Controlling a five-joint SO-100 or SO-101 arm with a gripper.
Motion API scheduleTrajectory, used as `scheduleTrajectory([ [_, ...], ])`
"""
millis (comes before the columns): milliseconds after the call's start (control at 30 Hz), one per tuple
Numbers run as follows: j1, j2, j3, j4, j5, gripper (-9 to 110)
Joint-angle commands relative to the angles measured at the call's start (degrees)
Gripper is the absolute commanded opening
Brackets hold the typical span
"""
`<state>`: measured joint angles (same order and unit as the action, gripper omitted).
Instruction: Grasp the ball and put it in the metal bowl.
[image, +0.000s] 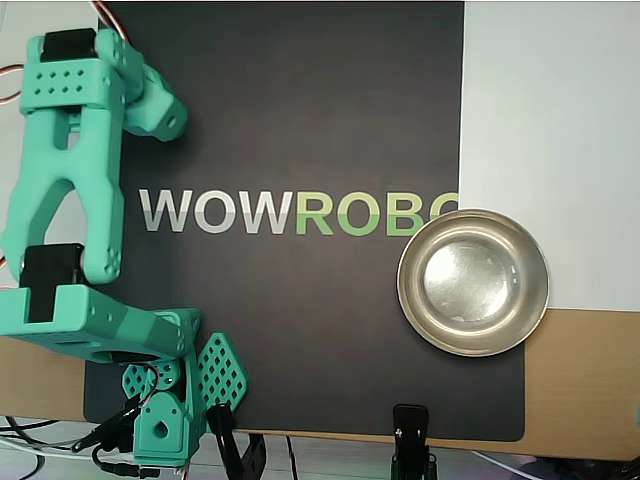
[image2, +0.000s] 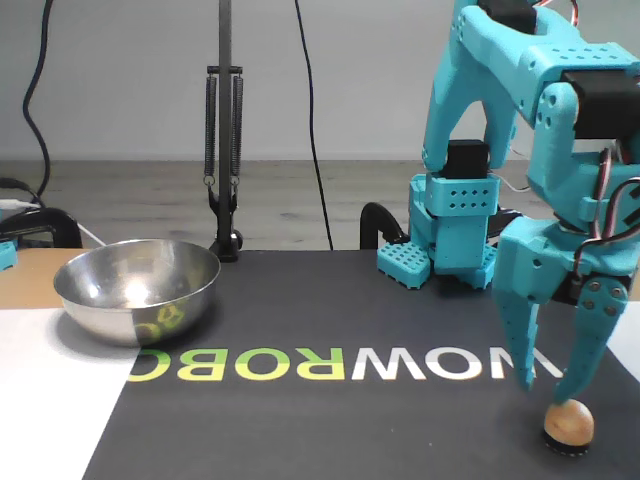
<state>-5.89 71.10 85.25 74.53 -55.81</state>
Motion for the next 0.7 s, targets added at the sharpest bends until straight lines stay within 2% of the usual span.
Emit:
scheduleTrajectory([
  [0, -0.5, 0.4, -0.2, 0.4, 0.2, 26],
  [267, -0.4, 0.4, -0.2, 0.4, 0.2, 26],
  [433, -0.3, 0.4, -0.2, 0.3, 0.3, 39],
  [667, -0.1, -0.2, -0.2, 0.3, 0.3, 39],
])
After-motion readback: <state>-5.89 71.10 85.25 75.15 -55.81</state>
